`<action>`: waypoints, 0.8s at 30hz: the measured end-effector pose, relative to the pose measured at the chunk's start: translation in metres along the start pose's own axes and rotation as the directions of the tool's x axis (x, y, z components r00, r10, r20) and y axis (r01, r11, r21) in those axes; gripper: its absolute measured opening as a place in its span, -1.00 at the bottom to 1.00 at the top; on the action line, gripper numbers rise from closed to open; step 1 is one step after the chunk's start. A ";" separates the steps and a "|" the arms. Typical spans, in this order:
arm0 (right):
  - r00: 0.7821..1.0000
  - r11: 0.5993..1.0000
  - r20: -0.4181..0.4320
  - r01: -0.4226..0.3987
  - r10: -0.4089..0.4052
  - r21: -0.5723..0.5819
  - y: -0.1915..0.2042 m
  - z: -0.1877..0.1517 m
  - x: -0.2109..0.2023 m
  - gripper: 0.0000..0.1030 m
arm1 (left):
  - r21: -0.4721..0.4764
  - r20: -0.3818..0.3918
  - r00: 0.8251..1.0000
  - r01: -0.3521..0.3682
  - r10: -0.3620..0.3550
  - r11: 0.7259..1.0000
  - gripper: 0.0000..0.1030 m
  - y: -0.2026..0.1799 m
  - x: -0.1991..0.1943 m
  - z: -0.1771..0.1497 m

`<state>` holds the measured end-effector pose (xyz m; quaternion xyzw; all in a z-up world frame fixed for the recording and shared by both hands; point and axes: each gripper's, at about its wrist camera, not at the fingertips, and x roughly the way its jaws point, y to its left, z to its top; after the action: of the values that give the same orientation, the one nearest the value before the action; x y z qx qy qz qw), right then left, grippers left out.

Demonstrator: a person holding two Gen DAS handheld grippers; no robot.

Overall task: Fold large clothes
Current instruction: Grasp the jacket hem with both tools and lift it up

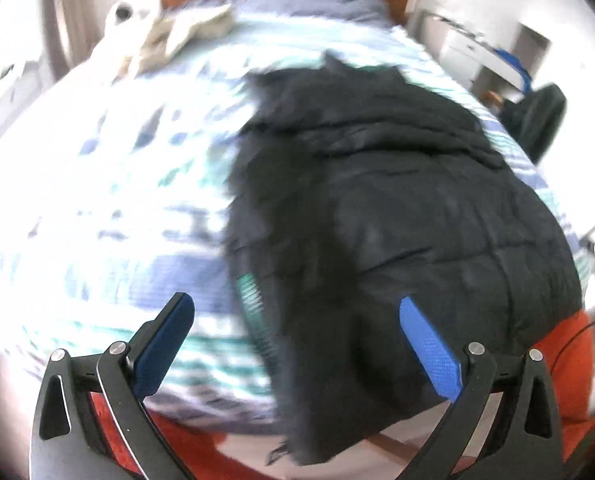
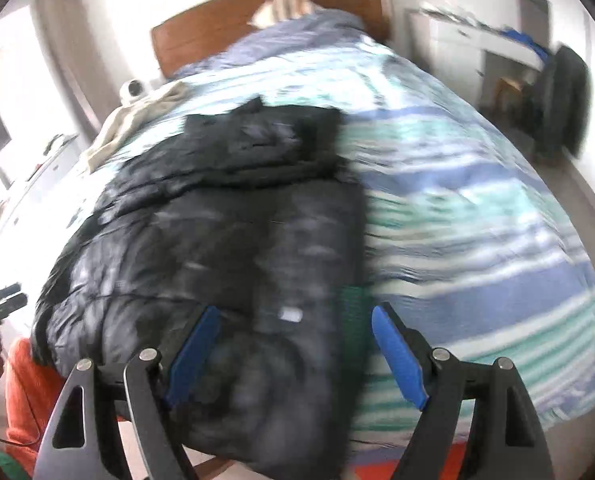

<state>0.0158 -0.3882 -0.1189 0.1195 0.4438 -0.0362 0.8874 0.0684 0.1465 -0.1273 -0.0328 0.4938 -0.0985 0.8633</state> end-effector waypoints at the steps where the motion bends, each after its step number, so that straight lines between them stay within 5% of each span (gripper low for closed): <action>1: 1.000 1.000 -0.030 0.011 -0.010 0.028 -0.012 -0.002 0.004 0.59 | -0.027 -0.030 1.000 0.003 -0.003 1.000 0.99 0.005 0.009 -0.002; 8: 0.965 0.981 -0.194 -0.159 0.178 0.107 -0.030 -0.036 0.030 0.59 | -0.028 -0.155 0.979 0.130 -0.133 0.991 0.99 -0.013 0.052 -0.033; 13: 0.948 0.975 -0.235 -0.194 0.215 0.110 -0.023 -0.042 0.054 0.61 | -0.046 -0.191 0.964 0.178 -0.184 0.983 0.97 -0.025 0.065 -0.042; 16: 0.938 0.974 -0.264 -0.208 0.225 0.091 -0.017 -0.038 0.055 0.44 | -0.092 -0.221 0.952 0.198 -0.214 0.976 0.52 -0.024 0.060 -0.044; 19: 0.936 0.973 -0.274 -0.231 0.222 0.000 -0.001 -0.037 0.046 -0.31 | -0.126 -0.245 0.948 0.177 -0.204 0.976 0.06 -0.023 0.057 -0.045; 21: 0.940 0.975 -0.272 -0.220 0.207 -0.018 0.004 -0.037 0.045 -0.43 | -0.137 -0.247 0.946 0.182 -0.211 0.974 -0.45 -0.027 0.053 -0.044; 24: 0.941 0.976 -0.266 -0.216 0.211 0.009 0.007 -0.033 0.045 -0.53 | -0.113 -0.219 0.958 0.164 -0.185 0.980 -0.63 -0.037 0.037 -0.036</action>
<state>0.0188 -0.3717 -0.1727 0.1615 0.5432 0.0811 0.8199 0.0506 0.1044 -0.1719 -0.1052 0.5891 -0.1541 0.7862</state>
